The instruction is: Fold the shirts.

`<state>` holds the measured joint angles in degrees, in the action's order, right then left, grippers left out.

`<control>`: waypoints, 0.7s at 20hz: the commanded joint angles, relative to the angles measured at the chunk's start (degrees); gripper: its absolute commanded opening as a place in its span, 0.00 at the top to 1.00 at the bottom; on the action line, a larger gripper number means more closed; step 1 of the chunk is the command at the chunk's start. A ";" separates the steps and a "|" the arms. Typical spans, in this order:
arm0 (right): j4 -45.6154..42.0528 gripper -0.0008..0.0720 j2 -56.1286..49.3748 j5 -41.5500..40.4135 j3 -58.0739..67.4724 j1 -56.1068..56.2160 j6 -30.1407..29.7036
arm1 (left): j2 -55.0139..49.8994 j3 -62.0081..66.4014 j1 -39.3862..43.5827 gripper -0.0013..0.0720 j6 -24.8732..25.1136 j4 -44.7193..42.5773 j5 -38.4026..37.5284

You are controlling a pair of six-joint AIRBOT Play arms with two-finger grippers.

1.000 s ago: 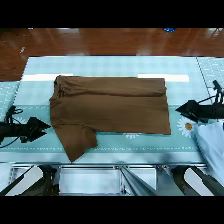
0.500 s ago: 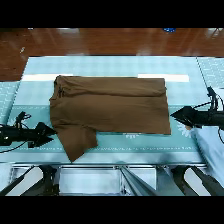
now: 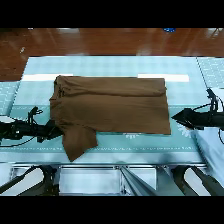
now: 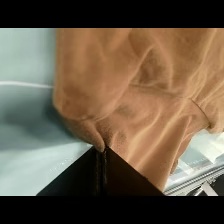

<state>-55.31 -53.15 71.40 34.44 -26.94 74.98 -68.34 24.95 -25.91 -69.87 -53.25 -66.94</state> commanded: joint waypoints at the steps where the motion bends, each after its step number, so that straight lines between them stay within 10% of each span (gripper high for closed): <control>1: -9.29 0.42 0.02 -0.33 -1.31 -0.04 6.97 | -0.24 1.07 0.70 0.95 0.46 0.24 0.48; 14: -5.29 0.43 -5.60 -5.29 -8.24 -0.04 6.34 | 0.11 1.14 0.70 0.95 1.27 2.95 0.31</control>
<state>-61.47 -55.88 67.24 26.44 -26.94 81.52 -68.29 26.02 -25.21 -68.64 -50.72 -65.87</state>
